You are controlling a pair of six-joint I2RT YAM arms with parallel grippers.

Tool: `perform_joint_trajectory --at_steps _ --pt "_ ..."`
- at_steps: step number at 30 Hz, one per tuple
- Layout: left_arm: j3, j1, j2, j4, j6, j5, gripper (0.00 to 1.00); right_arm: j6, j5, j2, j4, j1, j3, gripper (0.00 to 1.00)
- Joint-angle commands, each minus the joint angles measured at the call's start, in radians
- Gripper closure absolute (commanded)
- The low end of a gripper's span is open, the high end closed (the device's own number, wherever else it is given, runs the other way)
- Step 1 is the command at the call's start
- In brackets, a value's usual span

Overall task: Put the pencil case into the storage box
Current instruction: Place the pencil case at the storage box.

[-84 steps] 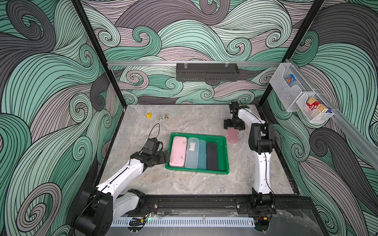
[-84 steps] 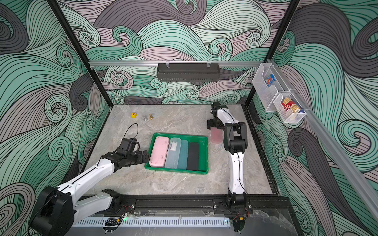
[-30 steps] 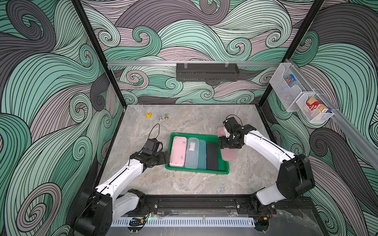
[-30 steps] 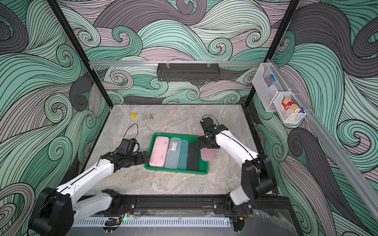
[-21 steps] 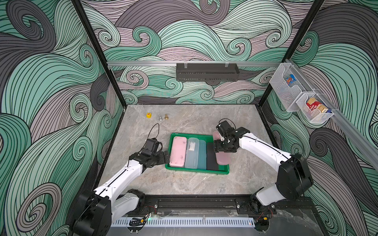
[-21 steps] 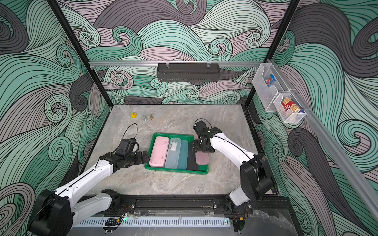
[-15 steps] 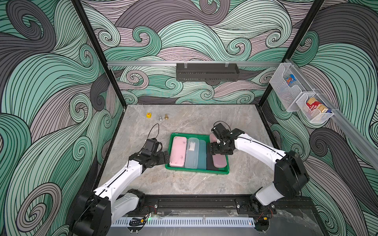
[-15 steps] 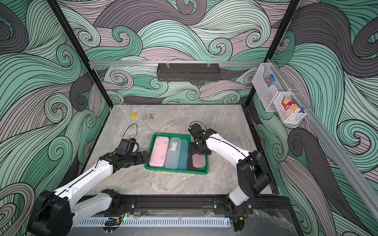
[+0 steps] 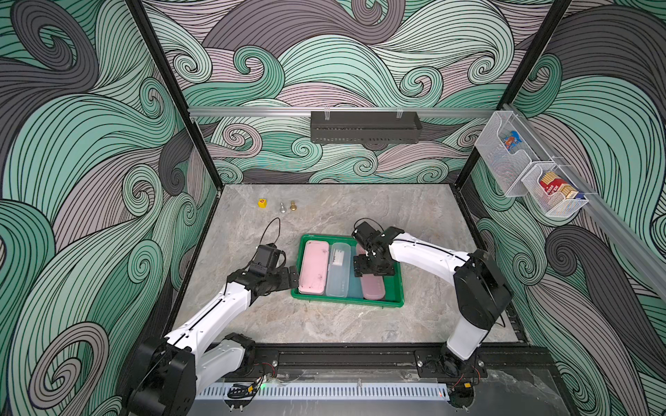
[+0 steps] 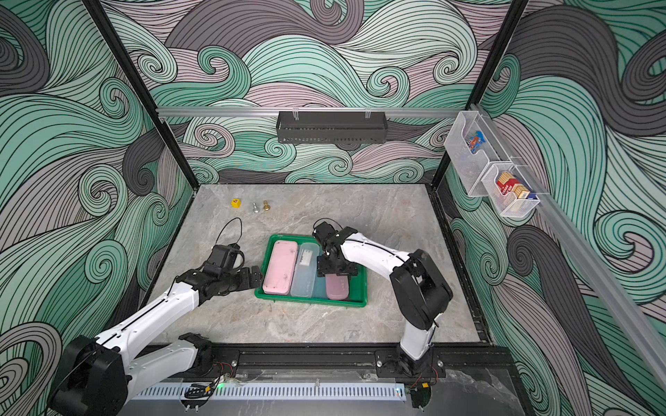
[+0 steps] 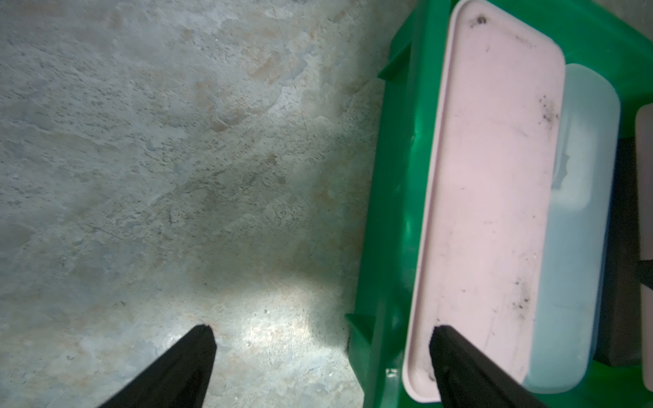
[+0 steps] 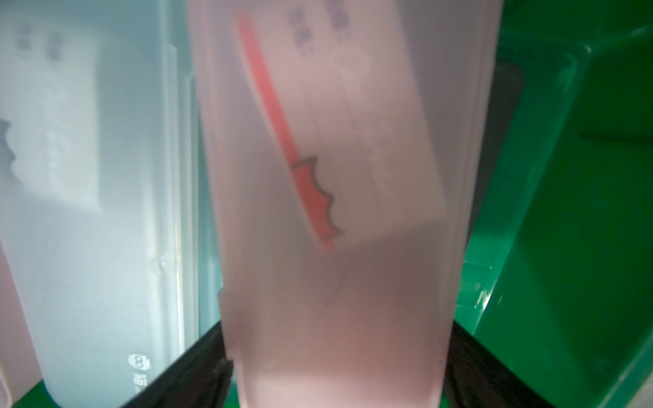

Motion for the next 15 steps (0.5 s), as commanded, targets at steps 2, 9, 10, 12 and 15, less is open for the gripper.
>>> perform_joint_trajectory --at_steps 2,9,10,12,15 --pt "-0.012 0.008 -0.016 -0.014 0.013 -0.005 0.01 0.016 -0.002 0.014 0.006 0.011 0.043 0.01" --pt "-0.011 0.008 -0.015 -0.011 0.013 -0.003 0.01 0.024 -0.020 -0.108 0.066 0.022 -0.062 0.01" --pt "-0.011 0.008 -0.013 -0.011 0.014 -0.003 0.01 0.026 -0.025 -0.123 0.073 0.021 -0.077 0.01" --pt "-0.010 0.008 -0.013 -0.011 0.013 -0.001 0.01 0.029 -0.039 -0.143 0.085 0.022 -0.103 0.01" --pt "-0.011 0.008 -0.014 -0.012 0.014 -0.001 0.01 0.038 -0.044 -0.151 0.099 0.024 -0.131 0.01"
